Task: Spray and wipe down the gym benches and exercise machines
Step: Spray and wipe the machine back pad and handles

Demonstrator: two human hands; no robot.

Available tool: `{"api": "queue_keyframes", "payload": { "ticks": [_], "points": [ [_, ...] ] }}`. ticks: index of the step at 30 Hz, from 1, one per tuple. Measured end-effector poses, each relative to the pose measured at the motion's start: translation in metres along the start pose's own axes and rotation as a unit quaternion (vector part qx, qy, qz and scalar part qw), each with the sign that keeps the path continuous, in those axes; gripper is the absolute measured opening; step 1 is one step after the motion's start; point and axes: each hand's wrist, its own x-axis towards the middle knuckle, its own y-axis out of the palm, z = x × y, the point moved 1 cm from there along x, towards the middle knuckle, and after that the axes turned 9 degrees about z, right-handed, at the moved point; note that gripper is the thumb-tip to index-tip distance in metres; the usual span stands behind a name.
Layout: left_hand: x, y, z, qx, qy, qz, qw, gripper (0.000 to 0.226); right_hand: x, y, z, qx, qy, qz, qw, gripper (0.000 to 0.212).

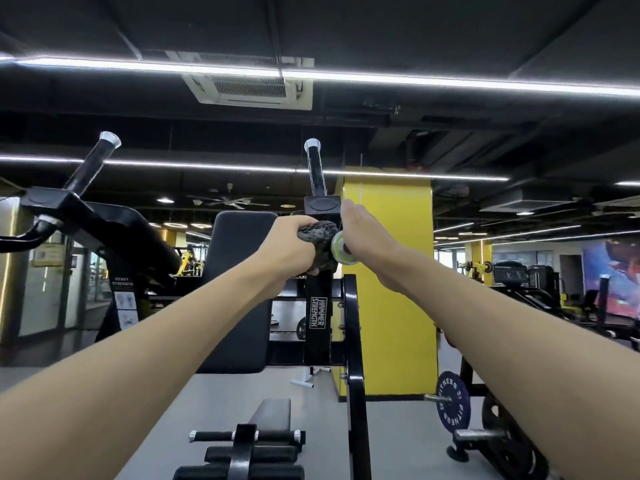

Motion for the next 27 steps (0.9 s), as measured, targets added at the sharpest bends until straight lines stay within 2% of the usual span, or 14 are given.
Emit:
{"api": "queue_keyframes", "payload": {
  "ticks": [2,5,9,13,15,16,19,21,24,27],
  "points": [
    [-0.010,-0.008,-0.011,0.004,0.027,0.013,1.000,0.045,-0.001,-0.006,-0.003,0.017,-0.024,0.049,0.998,0.032],
    [-0.006,-0.014,-0.023,0.039,0.058,0.009,0.998,0.048,0.001,-0.010,-0.002,0.051,-0.091,0.070,0.992,0.045],
    [0.008,-0.005,-0.040,0.100,0.062,0.019,0.993,0.055,0.010,-0.020,-0.004,0.118,-0.163,0.102,0.974,0.026],
    [0.018,0.010,-0.059,0.147,0.019,0.025,0.989,0.057,0.023,-0.036,-0.012,0.144,-0.196,0.090,0.966,0.027],
    [0.022,0.016,-0.068,0.095,-0.012,0.025,0.995,0.059,0.032,-0.039,-0.019,0.176,-0.194,0.061,0.963,0.031],
    [0.023,0.019,-0.073,0.069,-0.016,0.000,0.997,0.054,0.038,-0.041,-0.025,0.193,-0.193,0.038,0.961,0.032],
    [0.033,0.034,-0.077,0.072,-0.030,-0.108,0.991,0.022,0.069,-0.047,-0.055,0.222,-0.155,-0.070,0.960,0.033],
    [0.035,0.050,-0.067,0.082,-0.074,-0.147,0.983,0.013,0.092,-0.048,-0.078,0.212,-0.110,-0.117,0.964,0.032],
    [0.032,0.067,-0.048,0.268,-0.009,-0.156,0.951,0.014,0.122,-0.038,-0.099,0.193,-0.043,-0.075,0.977,0.029],
    [0.034,0.063,-0.044,0.270,0.031,-0.171,0.947,0.017,0.141,-0.021,-0.105,0.057,-0.036,-0.012,0.998,0.039]
  ]
}}
